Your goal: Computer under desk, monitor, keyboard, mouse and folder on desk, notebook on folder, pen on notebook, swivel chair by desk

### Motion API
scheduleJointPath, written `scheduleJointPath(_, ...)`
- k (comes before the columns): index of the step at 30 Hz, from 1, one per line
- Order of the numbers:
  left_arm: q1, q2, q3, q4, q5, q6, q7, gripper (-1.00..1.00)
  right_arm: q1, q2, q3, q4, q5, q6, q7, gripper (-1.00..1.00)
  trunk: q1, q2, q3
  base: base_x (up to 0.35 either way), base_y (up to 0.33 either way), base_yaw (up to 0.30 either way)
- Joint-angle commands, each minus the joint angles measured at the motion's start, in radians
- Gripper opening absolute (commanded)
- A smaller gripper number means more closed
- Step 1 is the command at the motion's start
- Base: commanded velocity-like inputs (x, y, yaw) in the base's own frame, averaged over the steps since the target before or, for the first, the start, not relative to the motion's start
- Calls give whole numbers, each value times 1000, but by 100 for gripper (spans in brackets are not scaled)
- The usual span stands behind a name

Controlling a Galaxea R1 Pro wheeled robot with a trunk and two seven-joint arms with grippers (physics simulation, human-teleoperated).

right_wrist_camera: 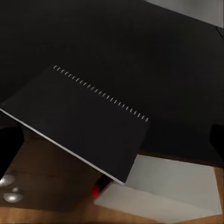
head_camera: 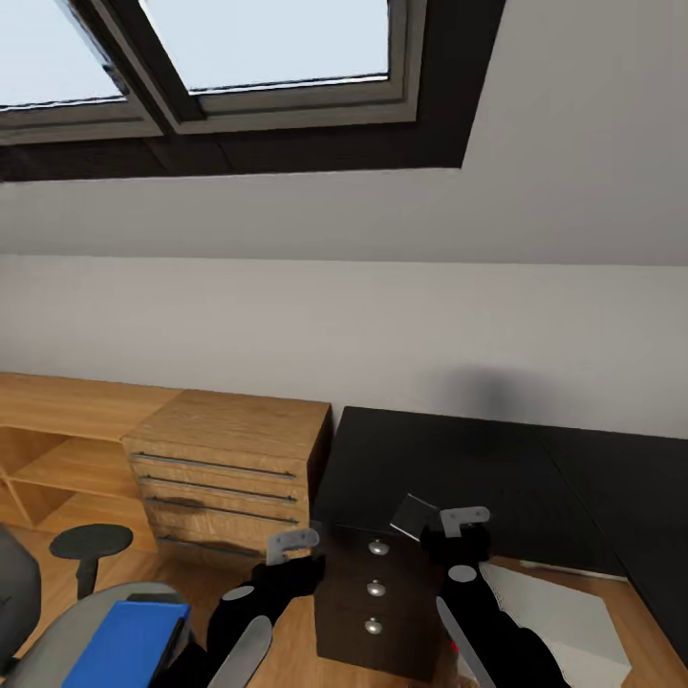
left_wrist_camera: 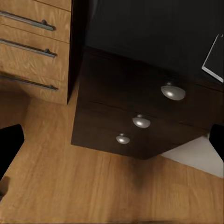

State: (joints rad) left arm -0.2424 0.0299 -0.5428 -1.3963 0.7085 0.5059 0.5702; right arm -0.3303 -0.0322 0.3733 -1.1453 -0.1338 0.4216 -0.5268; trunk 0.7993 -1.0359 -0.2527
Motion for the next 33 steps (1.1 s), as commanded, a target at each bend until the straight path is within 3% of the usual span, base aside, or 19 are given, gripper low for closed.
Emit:
scheduleJointPath(1,-2,1,-3,-1,9,0,10,100,-1,-2,4,-1,-10,3,-10,100,0,-1,-1,-332,9,277)
scheduleJointPath(12,-2,1,-6,14,7,-1,11,100,2,-3,3,0,-12,-36,-11,100,0,-1,-1,-197,2,277)
scheduleJointPath(16,0,2,-7,14,5,-2,25,100,39,-3,3,4,-19,-70,-9,100,0,-1,-1,-21,0,277)
scheduleJointPath(22,64,21,-8,16,4,-52,64,100,132,-1,5,48,-35,-231,-9,100,0,-1,-3,-5,0,277)
scheduleJointPath(26,113,50,-32,15,4,-119,70,100,174,0,6,61,-37,-302,-10,100,0,-1,-4,-1,0,277)
scheduleJointPath(32,158,129,-130,18,7,-226,78,100,227,1,7,69,-39,-335,-9,100,0,-1,-6,0,0,277)
scheduleJointPath(33,164,155,-171,23,9,-265,79,100,239,1,7,75,-39,-343,-9,100,0,-1,-7,0,0,277)
